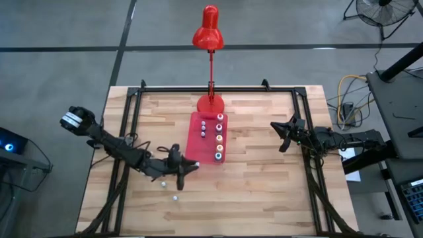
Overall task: Pick & Place food coloring
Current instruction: Put the small orange food coloring bottle into the pink bin
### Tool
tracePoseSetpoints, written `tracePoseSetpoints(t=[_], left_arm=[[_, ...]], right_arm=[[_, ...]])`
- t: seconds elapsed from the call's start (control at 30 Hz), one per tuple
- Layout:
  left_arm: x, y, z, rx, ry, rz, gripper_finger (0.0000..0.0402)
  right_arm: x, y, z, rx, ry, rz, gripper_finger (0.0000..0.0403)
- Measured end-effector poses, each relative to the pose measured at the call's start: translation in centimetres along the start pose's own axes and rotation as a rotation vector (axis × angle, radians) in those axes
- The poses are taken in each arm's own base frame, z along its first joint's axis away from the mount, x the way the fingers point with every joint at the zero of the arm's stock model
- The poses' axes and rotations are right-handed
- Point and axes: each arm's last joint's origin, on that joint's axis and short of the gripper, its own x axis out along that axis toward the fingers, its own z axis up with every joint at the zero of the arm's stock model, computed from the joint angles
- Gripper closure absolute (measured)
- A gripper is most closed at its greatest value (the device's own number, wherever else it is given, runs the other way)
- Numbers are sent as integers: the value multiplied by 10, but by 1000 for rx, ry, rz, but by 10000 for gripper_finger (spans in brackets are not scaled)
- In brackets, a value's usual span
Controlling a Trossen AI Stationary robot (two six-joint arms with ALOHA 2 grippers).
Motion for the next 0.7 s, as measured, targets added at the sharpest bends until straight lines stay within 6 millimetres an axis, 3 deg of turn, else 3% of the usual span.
tracePoseSetpoints(t=[0.7], left_arm=[[-9,-9,4,-51,-129,-46,363]], right_arm=[[0,0,0,0,0,0,394]])
